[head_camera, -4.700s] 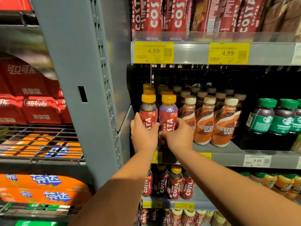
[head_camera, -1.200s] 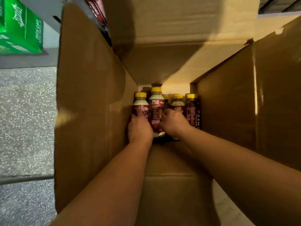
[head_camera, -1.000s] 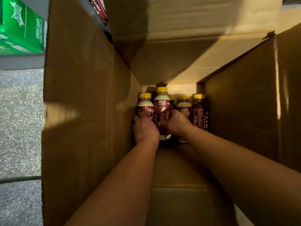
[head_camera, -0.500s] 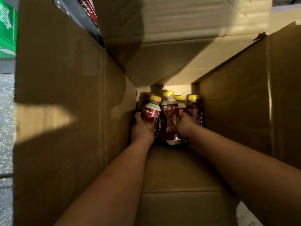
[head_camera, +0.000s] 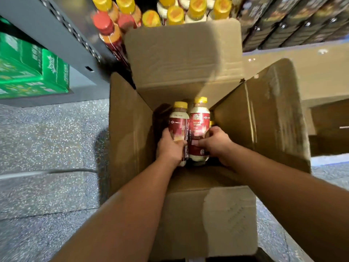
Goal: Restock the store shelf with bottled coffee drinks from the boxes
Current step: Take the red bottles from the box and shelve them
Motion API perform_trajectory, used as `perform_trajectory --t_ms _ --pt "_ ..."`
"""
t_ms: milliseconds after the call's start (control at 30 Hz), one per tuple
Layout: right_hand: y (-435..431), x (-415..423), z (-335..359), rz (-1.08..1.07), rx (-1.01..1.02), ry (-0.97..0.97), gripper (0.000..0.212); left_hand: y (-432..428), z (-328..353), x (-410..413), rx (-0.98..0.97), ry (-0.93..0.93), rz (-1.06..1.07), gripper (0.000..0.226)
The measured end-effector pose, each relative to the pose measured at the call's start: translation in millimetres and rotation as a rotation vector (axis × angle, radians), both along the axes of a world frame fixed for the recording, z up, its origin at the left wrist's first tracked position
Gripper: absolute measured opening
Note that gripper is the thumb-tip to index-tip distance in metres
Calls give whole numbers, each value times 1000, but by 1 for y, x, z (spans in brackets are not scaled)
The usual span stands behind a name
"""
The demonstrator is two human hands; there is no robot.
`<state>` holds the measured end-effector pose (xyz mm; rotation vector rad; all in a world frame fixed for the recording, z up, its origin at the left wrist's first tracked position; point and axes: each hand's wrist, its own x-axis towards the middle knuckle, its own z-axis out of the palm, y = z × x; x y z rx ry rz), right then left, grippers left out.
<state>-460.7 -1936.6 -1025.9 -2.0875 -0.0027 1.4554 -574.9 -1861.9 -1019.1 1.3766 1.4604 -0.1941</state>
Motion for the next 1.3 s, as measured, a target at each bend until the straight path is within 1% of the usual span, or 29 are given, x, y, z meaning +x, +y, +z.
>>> perform_trajectory --t_ms 67,200,333,533,633,700,767,833,933,1067,1167,1233,1300 --pt "-2 5 32 4 47 -30 63 3 32 4 13 -64 16 54" --pt "-8 12 103 65 103 -79 59 6 101 11 53 -151 16 52" --pt "-4 22 178 80 168 -114 70 11 176 18 85 -255 11 45" --pt "21 49 303 76 325 -145 53 34 292 40 196 -374 35 47" --pt "30 61 367 54 384 -219 53 44 353 53 253 -422 45 47" --pt "33 69 410 59 427 -249 45 49 396 61 277 -513 79 46" --pt "37 77 453 61 473 -280 40 54 440 67 292 -593 88 40" --pt "45 84 497 74 517 -337 41 58 484 71 309 -683 93 37" --pt "56 91 561 70 592 -418 42 64 547 76 409 -779 69 37" --pt "63 95 637 96 706 -443 41 69 621 78 509 -861 93 43" --pt "66 95 687 142 757 -518 43 69 668 76 568 -926 116 42" --pt "69 94 718 143 799 -536 46 69 700 74 601 -964 130 42" --pt "71 92 747 130 850 -549 44 70 731 70 640 -967 137 40"
